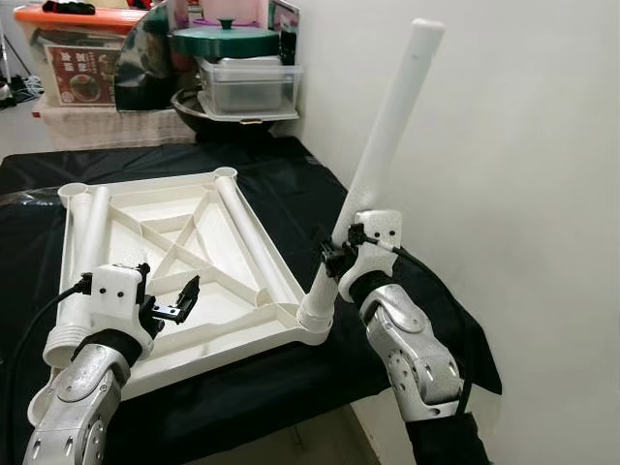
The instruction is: Building children table
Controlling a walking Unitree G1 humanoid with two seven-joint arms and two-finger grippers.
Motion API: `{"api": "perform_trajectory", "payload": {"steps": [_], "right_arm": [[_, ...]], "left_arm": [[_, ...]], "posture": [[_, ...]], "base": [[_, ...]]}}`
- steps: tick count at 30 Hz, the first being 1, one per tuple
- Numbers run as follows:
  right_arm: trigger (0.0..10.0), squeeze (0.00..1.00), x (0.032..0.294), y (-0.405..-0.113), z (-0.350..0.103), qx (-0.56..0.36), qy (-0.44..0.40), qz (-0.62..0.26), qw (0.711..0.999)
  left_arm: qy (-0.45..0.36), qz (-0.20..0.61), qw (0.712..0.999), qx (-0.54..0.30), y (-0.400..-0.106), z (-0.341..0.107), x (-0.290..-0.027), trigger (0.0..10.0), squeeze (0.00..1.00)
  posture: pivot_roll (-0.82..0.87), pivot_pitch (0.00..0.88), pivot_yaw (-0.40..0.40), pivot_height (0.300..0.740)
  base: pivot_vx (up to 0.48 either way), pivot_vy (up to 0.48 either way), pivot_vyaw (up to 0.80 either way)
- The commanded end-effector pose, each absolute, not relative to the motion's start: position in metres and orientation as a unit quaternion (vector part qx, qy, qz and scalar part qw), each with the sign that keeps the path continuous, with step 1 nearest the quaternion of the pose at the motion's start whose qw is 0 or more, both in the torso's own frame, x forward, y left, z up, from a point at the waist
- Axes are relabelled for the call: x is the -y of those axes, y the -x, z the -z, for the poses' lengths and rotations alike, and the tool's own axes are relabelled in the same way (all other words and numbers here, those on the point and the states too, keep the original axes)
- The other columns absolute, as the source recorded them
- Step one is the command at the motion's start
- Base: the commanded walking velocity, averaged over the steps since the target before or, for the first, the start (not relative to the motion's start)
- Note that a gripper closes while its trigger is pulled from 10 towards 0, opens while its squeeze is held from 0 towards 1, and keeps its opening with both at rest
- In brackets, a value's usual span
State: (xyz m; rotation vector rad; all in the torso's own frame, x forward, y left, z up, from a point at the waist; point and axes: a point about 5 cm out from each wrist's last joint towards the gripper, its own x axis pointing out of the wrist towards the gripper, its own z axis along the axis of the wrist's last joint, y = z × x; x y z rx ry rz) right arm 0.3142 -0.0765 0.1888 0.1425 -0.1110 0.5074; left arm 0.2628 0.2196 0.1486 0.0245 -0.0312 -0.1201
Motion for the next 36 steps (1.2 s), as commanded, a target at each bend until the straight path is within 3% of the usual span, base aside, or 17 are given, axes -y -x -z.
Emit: {"api": "perform_trajectory", "payload": {"steps": [1, 3, 5, 7, 13, 15, 18, 21, 24, 27, 36], "right_arm": [[10.0, 0.0, 0.071, -0.31, -0.172, 0.018, -0.081, -0.295, 0.952], [10.0, 0.0, 0.071, -0.309, -0.172, 0.023, -0.083, -0.312, 0.946], [10.0, 0.0, 0.072, -0.305, -0.175, 0.036, -0.071, -0.383, 0.92], [10.0, 0.0, 0.072, -0.305, -0.175, 0.036, -0.071, -0.383, 0.92], [10.0, 0.0, 0.081, -0.321, -0.18, 0.018, -0.074, -0.474, 0.877], [10.0, 0.0, 0.081, -0.321, -0.18, 0.018, -0.074, -0.474, 0.877], [10.0, 0.0, 0.08, -0.325, -0.183, 0.012, -0.089, -0.513, 0.854], [10.0, 0.0, 0.072, -0.323, -0.18, -0.004, -0.077, -0.579, 0.811], [10.0, 0.0, 0.068, -0.321, -0.179, -0.004, -0.065, -0.602, 0.795], [10.0, 0.0, 0.066, -0.32, -0.18, 0.002, -0.06, -0.607, 0.792], [10.0, 0.0, 0.065, -0.309, -0.183, 0.078, -0.051, -0.563, 0.821]], "left_arm": [[-0.01, 0.061, 0.998, 0.011, -0.264, -0.145, -0.218, 10.0, 0.0], [-0.01, 0.061, 0.998, 0.011, -0.265, -0.145, -0.218, 10.0, 0.0], [-0.008, 0.062, 0.998, 0.01, -0.265, -0.144, -0.217, 10.0, 0.0], [-0.008, 0.062, 0.998, 0.01, -0.265, -0.144, -0.217, 10.0, 0.0], [-0.002, 0.063, 0.998, 0.008, -0.265, -0.142, -0.215, 10.0, 0.0], [-0.002, 0.063, 0.998, 0.008, -0.265, -0.142, -0.215, 10.0, 0.0], [0.0, 0.063, 0.998, 0.008, -0.265, -0.142, -0.215, 10.0, 0.0], [0.003, 0.064, 0.998, 0.007, -0.263, -0.141, -0.216, 10.0, 0.0], [0.004, 0.065, 0.998, 0.007, -0.262, -0.141, -0.216, 10.0, 0.0], [0.004, 0.065, 0.998, 0.006, -0.261, -0.141, -0.216, 10.0, 0.0], [0.004, 0.063, 0.998, 0.008, -0.261, -0.142, -0.217, 10.0, 0.0]], "posture": [[0.09, 0.0, -0.1, 0.74], [0.09, 0.0, -0.1, 0.74], [0.1, 0.0, -0.105, 0.74], [0.1, 0.0, -0.105, 0.74], [0.11, 0.0, -0.127, 0.74], [0.11, 0.0, -0.127, 0.74], [0.12, 0.0, -0.139, 0.74], [0.15, 0.0, -0.157, 0.74], [0.15, 0.0, -0.16, 0.74], [0.16, 0.0, -0.161, 0.74], [0.15, 0.0, -0.158, 0.74]], "base": [[0.0, 0.0, 0.0], [0.0, 0.0, 0.0], [0.0, 0.0, 0.0], [0.0, 0.0, 0.0], [0.0, 0.0, 0.0], [0.0, 0.0, 0.0], [0.0, 0.0, 0.0], [0.0, 0.0, 0.0], [0.0, 0.0, 0.0], [0.0, 0.0, 0.0], [0.0, 0.0, 0.0]]}}
